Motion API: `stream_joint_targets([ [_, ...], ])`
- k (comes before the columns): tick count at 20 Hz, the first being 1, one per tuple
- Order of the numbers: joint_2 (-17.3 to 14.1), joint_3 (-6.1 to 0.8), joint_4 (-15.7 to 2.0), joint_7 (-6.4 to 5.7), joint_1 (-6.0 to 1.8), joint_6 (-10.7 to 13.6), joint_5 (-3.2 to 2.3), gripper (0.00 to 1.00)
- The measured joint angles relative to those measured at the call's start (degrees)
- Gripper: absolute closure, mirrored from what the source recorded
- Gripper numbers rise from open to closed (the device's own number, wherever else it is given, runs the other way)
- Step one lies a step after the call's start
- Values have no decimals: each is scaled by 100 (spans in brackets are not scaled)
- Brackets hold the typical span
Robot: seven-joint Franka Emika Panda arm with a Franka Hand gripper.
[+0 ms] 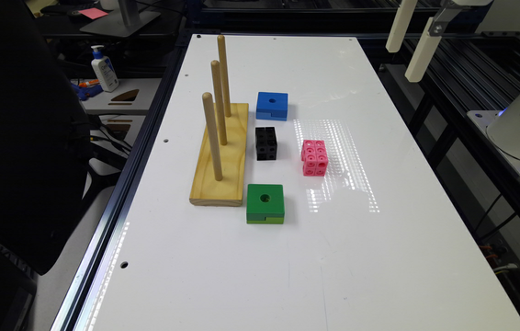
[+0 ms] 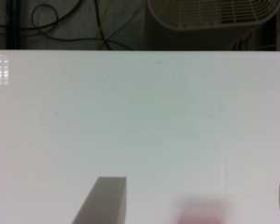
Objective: Pick up pink block.
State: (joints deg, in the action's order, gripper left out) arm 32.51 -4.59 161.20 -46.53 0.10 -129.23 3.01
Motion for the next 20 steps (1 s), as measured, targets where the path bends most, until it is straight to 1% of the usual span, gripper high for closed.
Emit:
stream_joint_targets([
  [6,0,0,-13,0,-2,-29,0,0],
  [11,-27,0,-21,0,-6,-153,0,0],
  [16,-167,0,-60,0,-9,-353,0,0],
  [20,-338,0,-166,0,-14,-444,0,0],
])
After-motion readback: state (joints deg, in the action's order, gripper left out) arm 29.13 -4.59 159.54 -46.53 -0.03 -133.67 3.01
